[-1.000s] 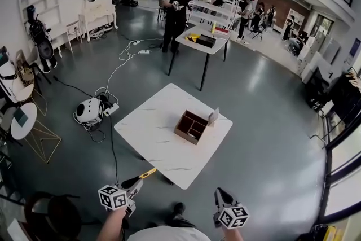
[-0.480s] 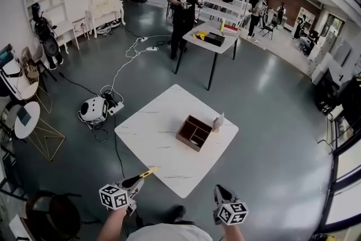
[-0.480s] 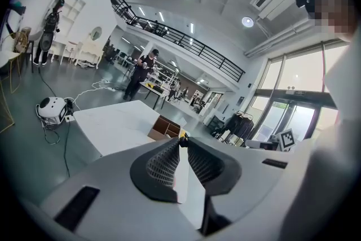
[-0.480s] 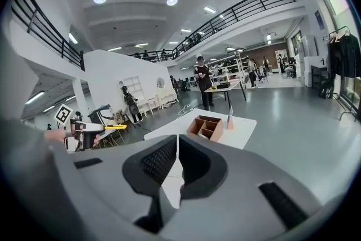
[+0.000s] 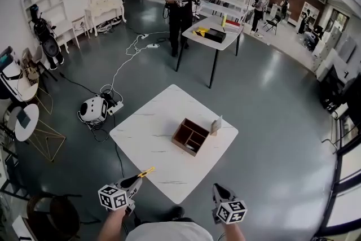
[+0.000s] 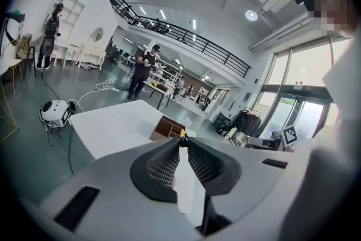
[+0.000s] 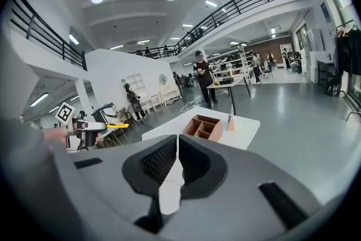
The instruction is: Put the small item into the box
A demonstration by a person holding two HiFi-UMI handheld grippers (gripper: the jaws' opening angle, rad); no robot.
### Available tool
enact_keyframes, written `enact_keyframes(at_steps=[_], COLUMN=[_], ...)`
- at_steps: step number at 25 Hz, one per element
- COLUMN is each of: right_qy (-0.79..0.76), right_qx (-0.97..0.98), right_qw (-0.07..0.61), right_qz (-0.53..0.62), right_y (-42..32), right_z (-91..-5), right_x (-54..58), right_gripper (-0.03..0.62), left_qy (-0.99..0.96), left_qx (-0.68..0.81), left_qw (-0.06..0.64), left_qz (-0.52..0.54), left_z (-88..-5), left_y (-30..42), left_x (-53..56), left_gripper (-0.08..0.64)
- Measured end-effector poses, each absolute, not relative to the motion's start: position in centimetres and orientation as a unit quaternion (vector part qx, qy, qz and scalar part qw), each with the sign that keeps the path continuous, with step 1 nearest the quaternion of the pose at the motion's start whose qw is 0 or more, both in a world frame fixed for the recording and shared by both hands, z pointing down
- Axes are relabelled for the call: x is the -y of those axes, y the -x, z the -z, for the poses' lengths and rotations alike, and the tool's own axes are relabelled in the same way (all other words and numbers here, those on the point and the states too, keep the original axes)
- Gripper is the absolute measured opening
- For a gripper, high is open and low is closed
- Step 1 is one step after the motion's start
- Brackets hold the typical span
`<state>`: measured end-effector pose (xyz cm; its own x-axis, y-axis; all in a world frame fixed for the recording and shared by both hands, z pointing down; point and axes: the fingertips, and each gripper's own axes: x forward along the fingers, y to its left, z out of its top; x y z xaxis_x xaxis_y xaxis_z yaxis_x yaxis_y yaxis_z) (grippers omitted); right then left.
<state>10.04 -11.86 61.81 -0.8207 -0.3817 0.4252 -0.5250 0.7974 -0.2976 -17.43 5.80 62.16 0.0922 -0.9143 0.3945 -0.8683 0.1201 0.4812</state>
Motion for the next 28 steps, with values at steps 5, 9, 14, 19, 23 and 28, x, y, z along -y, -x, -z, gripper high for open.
enact_keyframes(at_steps=[5, 9, 14, 19, 23, 28], right_qy=[-0.229, -0.222, -0.213, -0.216, -0.226, -0.26], right_qx=[0.934, 0.932, 0.931, 0.927, 0.922, 0.913], right_qw=[0.18, 0.187, 0.189, 0.194, 0.198, 0.197], right_qz=[-0.208, -0.217, -0.228, -0.238, -0.243, -0.247], right_y=[-10.3, -10.3, -9.6, -9.0, -8.5, -7.7], right_z=[-62.7, -63.5, -63.8, -64.7, -65.2, -65.8], right_x=[14.6, 16.3, 17.3, 17.8, 18.0, 18.5], right_gripper=[0.031, 0.031, 0.031, 0.031, 0.031, 0.031], left_qy=[-0.656, -0.65, -0.649, -0.658, -0.675, -0.7], left_qx=[0.68, 0.683, 0.678, 0.668, 0.656, 0.628], left_qw=[0.328, 0.334, 0.346, 0.348, 0.338, 0.336], left_qz=[0.02, 0.016, 0.009, -0.004, -0.026, -0.051], left_z=[-63.3, -63.9, -64.5, -64.6, -64.4, -65.9], left_y=[17.0, 16.1, 15.2, 15.3, 15.9, 17.1], left_x=[-3.2, -1.9, -0.8, 1.3, 3.3, 6.0], left_gripper=[0.055, 0.055, 0.055, 0.055, 0.055, 0.055])
